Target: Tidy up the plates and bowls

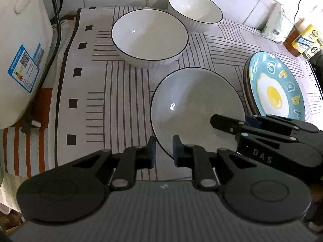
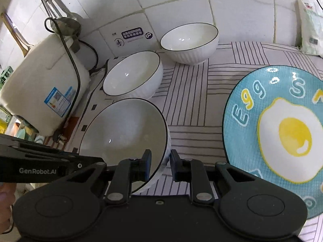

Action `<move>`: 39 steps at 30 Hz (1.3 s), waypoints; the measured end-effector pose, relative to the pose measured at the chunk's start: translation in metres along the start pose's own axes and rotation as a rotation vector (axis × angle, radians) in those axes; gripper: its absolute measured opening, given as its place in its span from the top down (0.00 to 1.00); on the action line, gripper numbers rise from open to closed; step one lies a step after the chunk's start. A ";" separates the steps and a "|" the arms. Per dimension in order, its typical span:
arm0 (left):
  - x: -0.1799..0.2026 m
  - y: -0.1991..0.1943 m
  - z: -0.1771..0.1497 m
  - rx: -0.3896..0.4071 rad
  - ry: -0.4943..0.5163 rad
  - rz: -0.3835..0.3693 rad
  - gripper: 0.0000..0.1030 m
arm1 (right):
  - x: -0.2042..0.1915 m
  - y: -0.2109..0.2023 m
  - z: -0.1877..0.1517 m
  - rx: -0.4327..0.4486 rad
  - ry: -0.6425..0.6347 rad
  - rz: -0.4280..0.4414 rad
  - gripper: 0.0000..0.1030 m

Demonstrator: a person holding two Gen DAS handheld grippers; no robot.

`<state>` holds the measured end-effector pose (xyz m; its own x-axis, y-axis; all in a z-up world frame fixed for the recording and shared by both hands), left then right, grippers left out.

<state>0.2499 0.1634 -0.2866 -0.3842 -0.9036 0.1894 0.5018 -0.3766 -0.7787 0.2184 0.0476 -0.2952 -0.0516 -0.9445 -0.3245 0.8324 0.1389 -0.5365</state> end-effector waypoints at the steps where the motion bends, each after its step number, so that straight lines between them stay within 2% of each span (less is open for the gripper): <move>1: 0.000 0.002 0.000 -0.005 0.002 0.002 0.85 | 0.000 0.002 0.001 0.000 -0.007 -0.008 0.77; 6: -0.007 0.014 -0.004 -0.050 -0.051 -0.006 0.85 | 0.000 0.012 -0.001 -0.020 -0.048 -0.028 0.77; 8: -0.007 0.009 -0.004 -0.071 -0.045 0.018 0.82 | -0.002 0.012 0.000 -0.004 -0.099 -0.047 0.74; 12: -0.005 -0.014 0.009 -0.038 -0.003 0.064 0.82 | -0.010 -0.009 0.015 0.062 -0.136 -0.049 0.67; 15: -0.003 -0.032 0.017 -0.019 0.000 0.062 0.81 | -0.011 -0.026 0.027 0.088 -0.161 -0.058 0.64; 16: -0.002 -0.038 0.019 -0.018 -0.001 0.060 0.79 | -0.012 -0.033 0.030 0.091 -0.174 -0.059 0.62; 19: -0.001 -0.058 0.024 -0.022 -0.011 0.049 0.64 | -0.018 -0.049 0.035 0.081 -0.216 -0.053 0.61; 21: -0.001 -0.072 0.030 -0.004 -0.004 0.045 0.62 | -0.022 -0.061 0.038 0.069 -0.256 -0.058 0.61; 24: -0.002 -0.091 0.036 0.015 0.000 0.039 0.60 | -0.030 -0.084 0.043 0.069 -0.269 -0.040 0.59; 26: -0.002 -0.101 0.038 0.028 -0.008 0.029 0.58 | -0.034 -0.096 0.049 0.081 -0.270 -0.030 0.52; 28: -0.003 -0.111 0.042 0.046 -0.010 0.028 0.56 | -0.040 -0.109 0.057 0.095 -0.291 -0.024 0.51; 32: -0.003 -0.121 0.045 0.068 -0.003 0.027 0.53 | -0.054 -0.124 0.072 0.130 -0.344 -0.010 0.41; 39: -0.009 -0.117 0.052 0.067 0.014 0.030 0.52 | -0.088 -0.136 0.088 0.154 -0.418 0.103 0.39</move>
<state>0.2355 0.2050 -0.1665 -0.3792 -0.9117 0.1579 0.5640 -0.3630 -0.7417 0.1584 0.0854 -0.1251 0.2365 -0.9716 -0.0103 0.8955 0.2221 -0.3857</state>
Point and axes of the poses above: each gripper's, at about its wrist camera, not at the fingertips, and y roughly the way its jaws point, x to its right, z to its top, the point moved 9 cm from there along y, roughly the way its jaws point, and after that the axes turned 15 degrees about x, right-handed, at the moved point
